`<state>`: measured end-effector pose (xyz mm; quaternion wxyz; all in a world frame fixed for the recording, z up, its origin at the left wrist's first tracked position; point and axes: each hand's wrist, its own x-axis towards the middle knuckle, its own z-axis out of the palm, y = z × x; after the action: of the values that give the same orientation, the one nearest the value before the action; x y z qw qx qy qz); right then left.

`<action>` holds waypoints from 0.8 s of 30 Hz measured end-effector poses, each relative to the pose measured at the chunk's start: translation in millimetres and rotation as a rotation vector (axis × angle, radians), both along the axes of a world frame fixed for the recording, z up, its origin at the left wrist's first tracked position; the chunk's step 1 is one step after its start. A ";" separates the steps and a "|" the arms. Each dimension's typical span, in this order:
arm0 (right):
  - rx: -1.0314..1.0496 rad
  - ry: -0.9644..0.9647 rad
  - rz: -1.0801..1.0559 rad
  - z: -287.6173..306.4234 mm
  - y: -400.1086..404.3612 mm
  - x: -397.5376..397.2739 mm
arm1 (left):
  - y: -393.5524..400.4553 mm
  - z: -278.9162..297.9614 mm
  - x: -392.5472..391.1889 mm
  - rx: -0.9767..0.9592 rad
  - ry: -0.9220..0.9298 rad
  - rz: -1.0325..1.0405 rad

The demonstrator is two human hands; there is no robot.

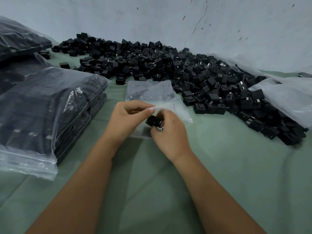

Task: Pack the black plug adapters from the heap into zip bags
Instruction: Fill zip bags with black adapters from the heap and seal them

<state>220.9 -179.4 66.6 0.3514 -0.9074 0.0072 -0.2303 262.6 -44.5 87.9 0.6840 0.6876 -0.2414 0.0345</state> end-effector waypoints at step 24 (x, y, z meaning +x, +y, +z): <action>-0.133 0.084 -0.106 3.9 3.4 -11.5 | 12.9 -2.5 7.7 0.040 0.086 0.173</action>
<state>209.3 -176.0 70.4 0.2773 -0.9359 0.0546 -0.2102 270.3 -31.6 85.4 0.6741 0.7204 -0.1521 0.0592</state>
